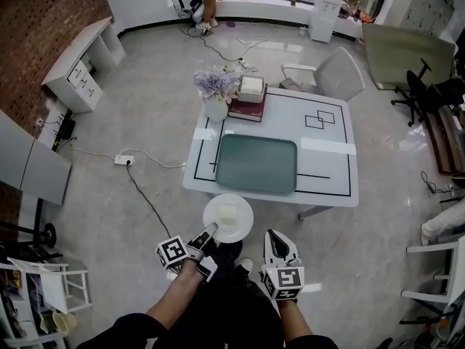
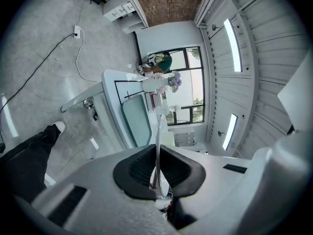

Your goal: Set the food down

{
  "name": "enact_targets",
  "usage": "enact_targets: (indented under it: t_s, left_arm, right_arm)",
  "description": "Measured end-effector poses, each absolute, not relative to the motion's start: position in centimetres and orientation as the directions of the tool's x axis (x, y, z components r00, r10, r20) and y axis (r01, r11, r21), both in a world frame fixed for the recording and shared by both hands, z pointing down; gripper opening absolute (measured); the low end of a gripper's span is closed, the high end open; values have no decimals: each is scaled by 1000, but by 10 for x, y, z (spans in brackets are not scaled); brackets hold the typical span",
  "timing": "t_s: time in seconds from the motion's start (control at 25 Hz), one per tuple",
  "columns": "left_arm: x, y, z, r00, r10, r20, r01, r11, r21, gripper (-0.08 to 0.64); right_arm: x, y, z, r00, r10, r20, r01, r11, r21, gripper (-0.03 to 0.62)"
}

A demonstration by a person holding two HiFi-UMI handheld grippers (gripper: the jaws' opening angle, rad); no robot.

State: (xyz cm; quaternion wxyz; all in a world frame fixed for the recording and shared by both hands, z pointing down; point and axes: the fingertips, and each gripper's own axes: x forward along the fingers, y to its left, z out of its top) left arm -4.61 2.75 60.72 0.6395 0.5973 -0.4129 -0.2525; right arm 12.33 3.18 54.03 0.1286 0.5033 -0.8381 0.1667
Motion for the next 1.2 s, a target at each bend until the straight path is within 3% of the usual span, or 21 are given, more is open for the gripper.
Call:
enact_targets:
  t_s: [1.2]
  left_arm:
    - [-57, -208, 653, 617, -743, 259, -155, 207, 966, 20]
  right_arm:
    - [104, -196, 548, -377, -797, 471, -917, 392, -71, 10]
